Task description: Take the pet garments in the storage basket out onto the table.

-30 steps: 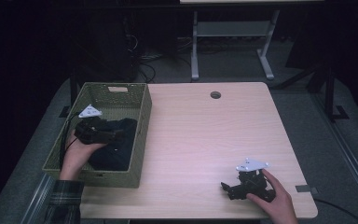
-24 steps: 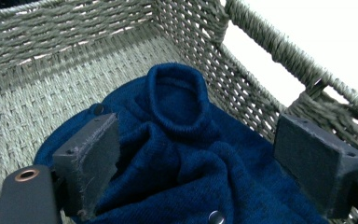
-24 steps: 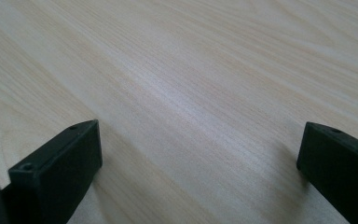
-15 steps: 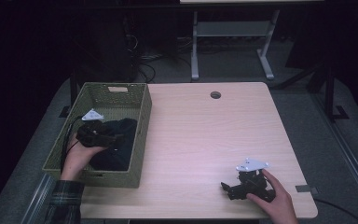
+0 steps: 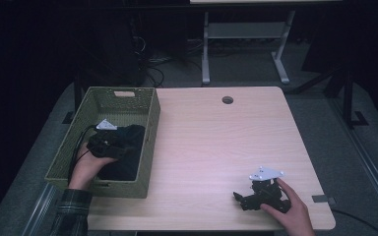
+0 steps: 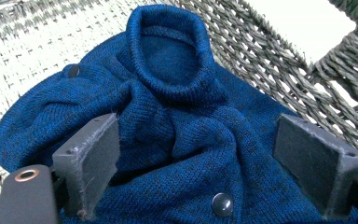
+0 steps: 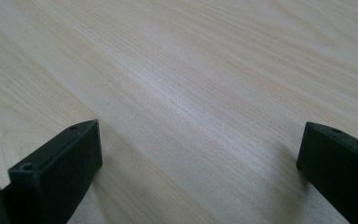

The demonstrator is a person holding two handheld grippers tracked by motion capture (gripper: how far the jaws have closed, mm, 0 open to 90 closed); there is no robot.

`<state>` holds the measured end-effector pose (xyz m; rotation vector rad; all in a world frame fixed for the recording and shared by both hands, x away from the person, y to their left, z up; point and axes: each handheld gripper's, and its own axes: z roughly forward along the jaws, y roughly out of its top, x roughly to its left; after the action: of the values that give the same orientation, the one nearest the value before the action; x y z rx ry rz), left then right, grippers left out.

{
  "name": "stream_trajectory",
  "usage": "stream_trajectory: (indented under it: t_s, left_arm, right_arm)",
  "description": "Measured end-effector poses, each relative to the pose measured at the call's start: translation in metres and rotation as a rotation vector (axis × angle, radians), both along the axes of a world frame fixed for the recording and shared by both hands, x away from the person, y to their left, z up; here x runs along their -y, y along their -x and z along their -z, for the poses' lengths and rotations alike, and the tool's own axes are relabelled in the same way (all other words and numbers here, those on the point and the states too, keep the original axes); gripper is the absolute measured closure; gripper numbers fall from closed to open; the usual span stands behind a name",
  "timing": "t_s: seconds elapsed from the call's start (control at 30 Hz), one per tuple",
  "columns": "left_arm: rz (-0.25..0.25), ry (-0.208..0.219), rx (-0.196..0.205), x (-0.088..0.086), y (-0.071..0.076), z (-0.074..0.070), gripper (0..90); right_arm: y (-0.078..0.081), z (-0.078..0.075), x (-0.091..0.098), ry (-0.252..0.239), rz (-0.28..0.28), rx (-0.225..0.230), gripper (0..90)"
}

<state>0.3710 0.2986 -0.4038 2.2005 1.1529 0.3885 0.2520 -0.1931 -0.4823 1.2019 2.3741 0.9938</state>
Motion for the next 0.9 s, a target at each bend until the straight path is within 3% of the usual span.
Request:
stream_trajectory:
  t_s: [0.4,0.47,0.6,0.7,0.9]
  left_arm:
    - [0.016,-0.044,-0.061,0.005,-0.002,0.007,14.3]
    - [0.037,-0.051,-0.100,0.007,-0.003,0.011,14.4]
    - [0.050,-0.100,-0.115,0.012,-0.003,0.015,14.3]
    - [0.054,-0.112,-0.129,0.014,-0.003,0.017,14.3]
    - [0.045,-0.140,-0.193,0.017,-0.006,0.025,14.3]
  right_arm:
    - [0.000,0.000,0.000,0.000,0.000,0.000,0.0]
    - [0.000,0.000,0.000,0.000,0.000,0.001,0.0]
    - [0.000,0.000,0.000,0.000,0.000,0.000,0.0]
    - [0.000,0.000,0.000,0.000,0.000,0.001,0.0]
    - [0.000,0.000,0.000,0.000,0.000,0.000,0.0]
